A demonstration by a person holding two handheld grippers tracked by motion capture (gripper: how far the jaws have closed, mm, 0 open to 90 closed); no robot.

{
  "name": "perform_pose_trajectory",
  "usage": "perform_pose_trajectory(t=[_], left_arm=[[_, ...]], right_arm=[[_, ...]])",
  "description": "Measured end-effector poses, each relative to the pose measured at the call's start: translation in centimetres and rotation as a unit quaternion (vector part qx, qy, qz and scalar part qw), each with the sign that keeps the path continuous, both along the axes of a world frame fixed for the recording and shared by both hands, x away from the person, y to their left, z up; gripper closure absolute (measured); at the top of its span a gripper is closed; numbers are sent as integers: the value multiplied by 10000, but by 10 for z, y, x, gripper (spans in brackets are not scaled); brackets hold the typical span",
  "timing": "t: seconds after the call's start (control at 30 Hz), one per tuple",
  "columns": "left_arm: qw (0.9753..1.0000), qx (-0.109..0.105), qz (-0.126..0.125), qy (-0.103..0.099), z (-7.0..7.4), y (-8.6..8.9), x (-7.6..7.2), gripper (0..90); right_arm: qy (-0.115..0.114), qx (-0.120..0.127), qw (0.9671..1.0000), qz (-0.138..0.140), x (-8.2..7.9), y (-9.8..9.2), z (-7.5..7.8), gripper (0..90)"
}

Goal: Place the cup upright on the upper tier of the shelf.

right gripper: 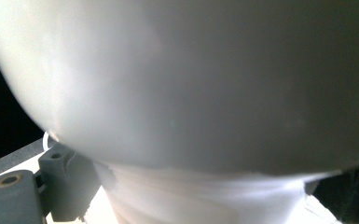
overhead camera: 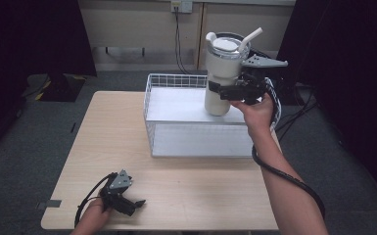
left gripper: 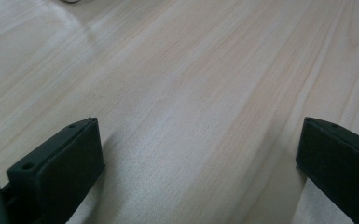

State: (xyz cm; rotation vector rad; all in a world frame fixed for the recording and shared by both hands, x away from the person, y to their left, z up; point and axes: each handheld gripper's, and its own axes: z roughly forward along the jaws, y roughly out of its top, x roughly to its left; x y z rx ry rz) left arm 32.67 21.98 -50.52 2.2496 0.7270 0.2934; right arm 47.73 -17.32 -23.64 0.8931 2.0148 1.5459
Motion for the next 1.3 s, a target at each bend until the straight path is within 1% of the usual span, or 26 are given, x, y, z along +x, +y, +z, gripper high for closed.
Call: perform_pose_trajectory(t=[0.2,0.27,0.63,1.3], left_arm=[[10000,0,-1,1,0,0,0,0],[10000,0,1,0,0,0,0,0],[10000,1,-2,0,0,0,0,0],[10000,0,-1,0,0,0,0,0]], right_arm=[[-5,-5,10000,-32,3,2,1,93],[-15,-50,10000,-43,5,4,1,93],[-8,-37,10000,-54,11,10,0,93],[23,-53,10000,-62,20,16,-6,93]])
